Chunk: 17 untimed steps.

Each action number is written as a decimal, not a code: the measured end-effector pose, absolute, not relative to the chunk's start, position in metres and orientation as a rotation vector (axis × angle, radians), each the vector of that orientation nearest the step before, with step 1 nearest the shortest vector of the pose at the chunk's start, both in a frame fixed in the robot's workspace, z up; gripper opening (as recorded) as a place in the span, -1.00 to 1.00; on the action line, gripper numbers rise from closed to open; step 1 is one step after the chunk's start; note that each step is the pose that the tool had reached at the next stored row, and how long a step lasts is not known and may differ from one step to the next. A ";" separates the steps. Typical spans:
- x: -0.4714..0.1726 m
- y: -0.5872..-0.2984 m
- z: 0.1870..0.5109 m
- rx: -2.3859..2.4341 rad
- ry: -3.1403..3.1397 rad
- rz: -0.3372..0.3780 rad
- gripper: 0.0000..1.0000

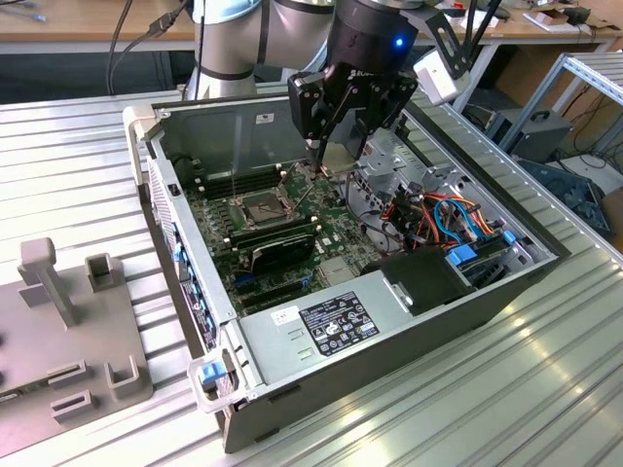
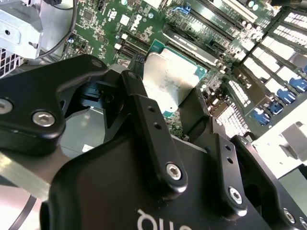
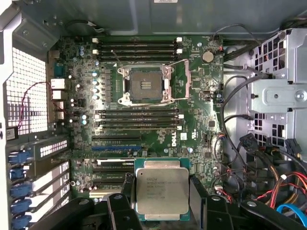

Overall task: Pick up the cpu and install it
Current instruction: 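Pick up the cpu and move it towards the insertion slot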

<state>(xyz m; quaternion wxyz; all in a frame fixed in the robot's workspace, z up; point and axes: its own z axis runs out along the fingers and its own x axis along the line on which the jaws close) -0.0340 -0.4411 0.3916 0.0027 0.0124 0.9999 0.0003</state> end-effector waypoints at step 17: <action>-0.034 -0.382 0.360 0.041 3.136 0.001 0.08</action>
